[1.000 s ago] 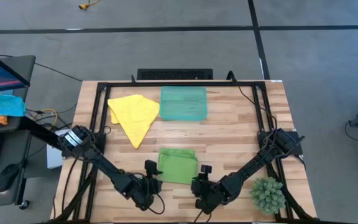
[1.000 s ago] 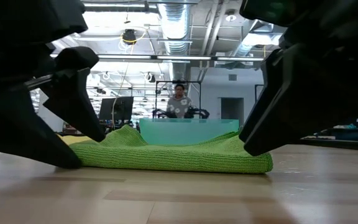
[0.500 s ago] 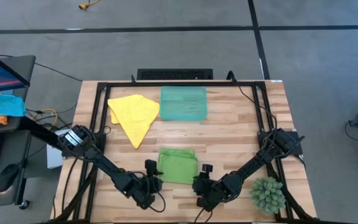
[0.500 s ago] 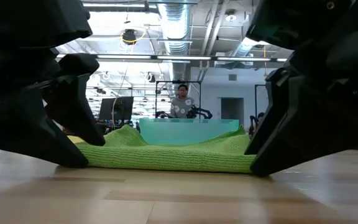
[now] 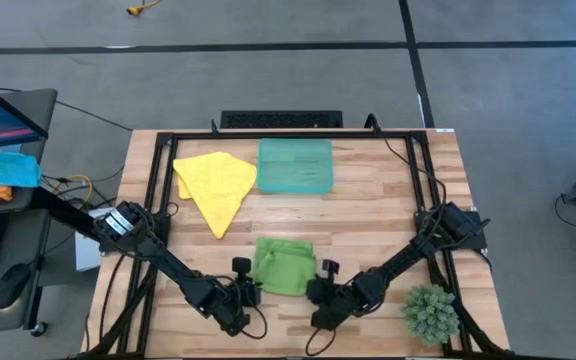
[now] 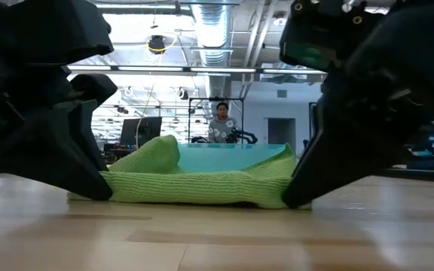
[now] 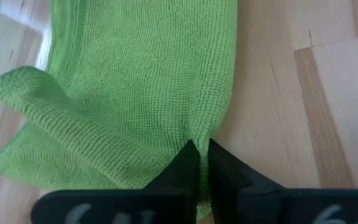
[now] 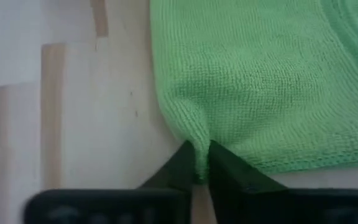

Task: Roll microfiber towels into tight, uniform cylinder then place into a basket
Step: Roll the folded green microfiber towel

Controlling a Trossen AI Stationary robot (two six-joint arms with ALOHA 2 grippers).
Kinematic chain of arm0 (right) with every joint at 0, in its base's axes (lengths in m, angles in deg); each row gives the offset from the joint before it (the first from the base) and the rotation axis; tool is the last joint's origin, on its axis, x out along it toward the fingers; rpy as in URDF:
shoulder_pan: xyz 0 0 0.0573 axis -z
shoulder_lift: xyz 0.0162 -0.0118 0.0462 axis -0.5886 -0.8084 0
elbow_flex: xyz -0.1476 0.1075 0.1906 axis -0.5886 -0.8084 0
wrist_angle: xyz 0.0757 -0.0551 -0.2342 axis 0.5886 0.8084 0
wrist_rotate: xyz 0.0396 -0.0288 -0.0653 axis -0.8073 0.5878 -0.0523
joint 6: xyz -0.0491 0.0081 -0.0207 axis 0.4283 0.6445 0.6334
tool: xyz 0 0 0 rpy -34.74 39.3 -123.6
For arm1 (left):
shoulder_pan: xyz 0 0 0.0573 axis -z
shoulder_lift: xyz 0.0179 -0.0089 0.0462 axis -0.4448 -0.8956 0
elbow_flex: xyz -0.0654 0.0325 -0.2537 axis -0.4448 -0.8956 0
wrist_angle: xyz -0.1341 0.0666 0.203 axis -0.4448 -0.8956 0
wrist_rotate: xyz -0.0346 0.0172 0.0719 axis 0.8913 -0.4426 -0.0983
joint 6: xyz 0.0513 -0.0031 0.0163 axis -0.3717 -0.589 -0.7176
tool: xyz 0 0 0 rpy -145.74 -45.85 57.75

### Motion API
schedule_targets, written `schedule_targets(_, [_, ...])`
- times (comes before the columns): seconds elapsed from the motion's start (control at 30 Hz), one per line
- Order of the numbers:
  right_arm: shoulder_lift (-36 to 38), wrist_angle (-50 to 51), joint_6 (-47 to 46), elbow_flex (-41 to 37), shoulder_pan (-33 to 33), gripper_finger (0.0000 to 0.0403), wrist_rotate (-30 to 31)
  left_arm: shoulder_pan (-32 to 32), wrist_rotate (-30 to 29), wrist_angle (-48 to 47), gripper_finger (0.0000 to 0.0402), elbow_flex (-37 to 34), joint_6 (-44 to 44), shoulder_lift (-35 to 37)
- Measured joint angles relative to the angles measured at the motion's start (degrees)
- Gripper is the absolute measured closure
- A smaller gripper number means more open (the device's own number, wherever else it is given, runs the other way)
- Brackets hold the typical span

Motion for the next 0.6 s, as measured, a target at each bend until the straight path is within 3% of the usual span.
schedule_targets(0.1, [0.0,-1.5,0.5,0.0,0.0,0.039,-1.3,-0.2,1.2,-0.3,0.0388,-0.1,0.8,0.7])
schedule_targets(0.3, [-0.2,-1.9,0.4,2.2,0.0,0.0366,-7.6,-0.3,6.9,-2.8,0.0388,-0.6,4.2,5.7])
schedule_targets(0.6, [-0.4,-1.6,-2.7,7.9,0.0,0.0395,-15.4,-2.9,17.1,-7.3,0.0388,-0.4,16.9,10.0])
